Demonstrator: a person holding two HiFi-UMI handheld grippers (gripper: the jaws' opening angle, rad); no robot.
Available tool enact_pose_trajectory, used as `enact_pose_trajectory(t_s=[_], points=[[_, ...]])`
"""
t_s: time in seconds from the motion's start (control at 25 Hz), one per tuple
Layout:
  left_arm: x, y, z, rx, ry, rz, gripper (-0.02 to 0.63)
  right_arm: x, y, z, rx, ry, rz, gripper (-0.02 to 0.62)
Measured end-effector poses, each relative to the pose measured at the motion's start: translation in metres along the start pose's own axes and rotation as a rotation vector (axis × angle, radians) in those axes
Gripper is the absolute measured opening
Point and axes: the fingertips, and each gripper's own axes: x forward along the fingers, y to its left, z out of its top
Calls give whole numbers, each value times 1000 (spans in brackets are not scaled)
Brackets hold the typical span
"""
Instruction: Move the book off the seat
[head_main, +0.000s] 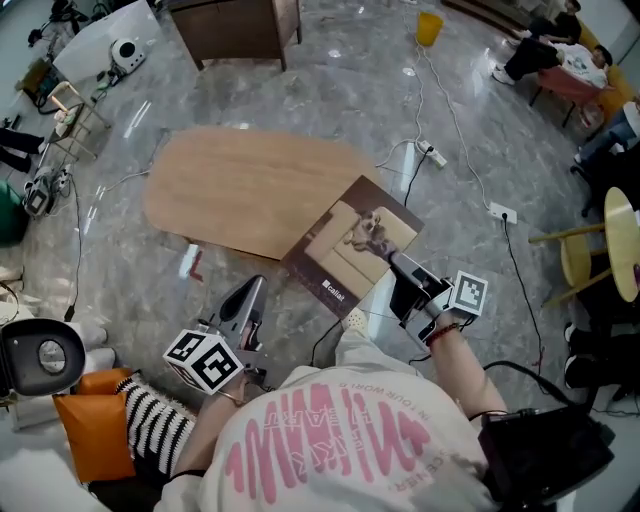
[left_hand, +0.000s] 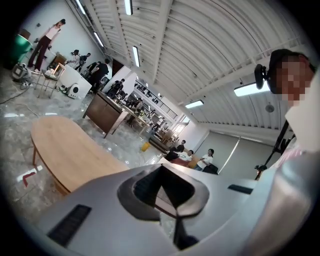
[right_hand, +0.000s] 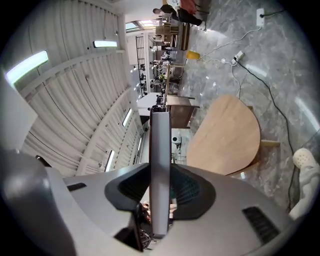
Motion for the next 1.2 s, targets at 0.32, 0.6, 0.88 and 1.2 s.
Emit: enact_pose_trajectory(t_s=[0.32,0.6,0.88,1.2], points=[[57,8,27,-25,-34,65,8,47,-3,59,0,118,-15,141],[73,21,24,-28,-108,148,8,77,-34,67,8,255,-41,140],[47,39,15,-69,-122,238,8,120,-75,45,71,353,-91,141],[6,73,11,-109,-88,305,8,157,-122,14,104,371,-183,140]])
